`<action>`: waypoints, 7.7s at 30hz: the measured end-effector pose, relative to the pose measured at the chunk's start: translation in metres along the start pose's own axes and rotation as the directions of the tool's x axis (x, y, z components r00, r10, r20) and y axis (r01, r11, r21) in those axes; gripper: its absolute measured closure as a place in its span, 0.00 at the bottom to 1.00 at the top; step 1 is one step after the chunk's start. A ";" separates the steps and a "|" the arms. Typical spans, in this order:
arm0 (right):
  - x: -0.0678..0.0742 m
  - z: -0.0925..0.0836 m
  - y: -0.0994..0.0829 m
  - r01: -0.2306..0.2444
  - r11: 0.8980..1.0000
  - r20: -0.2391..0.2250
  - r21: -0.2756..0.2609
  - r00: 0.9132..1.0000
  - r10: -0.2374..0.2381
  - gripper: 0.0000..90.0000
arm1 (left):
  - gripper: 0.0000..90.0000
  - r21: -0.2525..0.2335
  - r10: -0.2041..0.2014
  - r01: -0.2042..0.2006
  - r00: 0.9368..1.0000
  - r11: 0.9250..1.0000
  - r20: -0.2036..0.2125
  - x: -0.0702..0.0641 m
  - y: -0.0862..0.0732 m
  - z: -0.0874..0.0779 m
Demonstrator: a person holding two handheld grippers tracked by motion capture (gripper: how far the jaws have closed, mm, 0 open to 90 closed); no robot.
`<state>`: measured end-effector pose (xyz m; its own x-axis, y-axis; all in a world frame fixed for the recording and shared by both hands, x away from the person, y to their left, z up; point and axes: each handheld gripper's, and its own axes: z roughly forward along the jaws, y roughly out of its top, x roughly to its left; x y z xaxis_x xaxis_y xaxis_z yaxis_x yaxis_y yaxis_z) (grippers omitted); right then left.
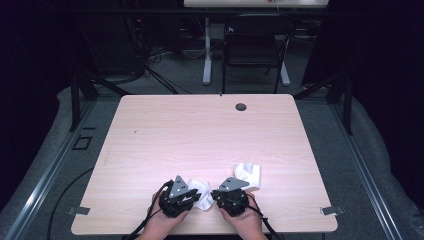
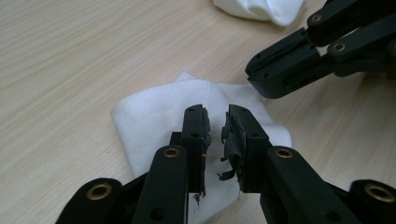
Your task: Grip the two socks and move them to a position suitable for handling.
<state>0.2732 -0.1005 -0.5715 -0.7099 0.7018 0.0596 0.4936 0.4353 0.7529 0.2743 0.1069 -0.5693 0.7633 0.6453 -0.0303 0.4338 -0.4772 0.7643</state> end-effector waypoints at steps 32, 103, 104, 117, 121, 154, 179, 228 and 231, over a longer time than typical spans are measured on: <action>0.004 0.013 -0.001 0.024 0.998 -0.003 0.053 1.000 -0.024 1.00 | 1.00 -0.018 -0.019 0.019 1.000 1.000 -0.013 0.015 0.001 -0.016; -0.018 -0.022 0.001 -0.013 1.000 0.044 0.008 0.999 0.012 0.91 | 0.78 0.053 -0.101 0.104 0.993 0.993 -0.063 0.036 -0.028 -0.040; -0.022 -0.028 0.002 -0.009 1.000 0.065 -0.004 0.998 0.010 0.91 | 0.78 0.042 -0.090 0.093 0.994 0.995 -0.065 0.038 -0.027 -0.042; -0.091 -0.042 -0.004 -0.236 0.970 0.246 -0.057 0.938 0.243 0.90 | 0.77 0.013 -0.109 0.110 0.991 0.994 -0.073 0.050 -0.024 -0.044; -0.100 -0.023 -0.007 -0.261 0.965 0.257 -0.001 0.933 0.252 0.90 | 0.77 0.009 -0.098 0.099 0.992 0.995 -0.074 0.052 -0.023 -0.043; -0.024 0.043 0.058 0.011 0.999 0.045 0.046 0.999 -0.014 0.76 | 0.77 -0.019 -0.110 0.109 0.990 0.994 -0.086 0.062 -0.021 -0.040; -0.001 0.028 0.080 -0.041 0.998 -0.024 -0.040 0.999 0.040 0.99 | 0.77 -0.040 -0.112 0.108 0.987 0.993 -0.115 0.071 -0.009 -0.036; -0.069 0.019 0.019 -0.248 0.968 0.106 0.041 0.964 0.242 0.97 | 0.71 0.052 -0.082 0.088 0.989 0.995 -0.123 0.081 -0.007 0.006; -0.070 0.017 0.017 -0.238 0.970 0.129 0.037 0.964 0.232 0.91 | 0.70 0.043 -0.099 0.105 0.988 0.994 -0.120 0.081 -0.006 0.004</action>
<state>0.3400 -0.1328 -0.5736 -0.5050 0.8504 0.1475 0.6670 0.2761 0.6920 0.3357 0.1599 -0.5791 0.6533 0.7565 -0.0283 0.5319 -0.4321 0.7282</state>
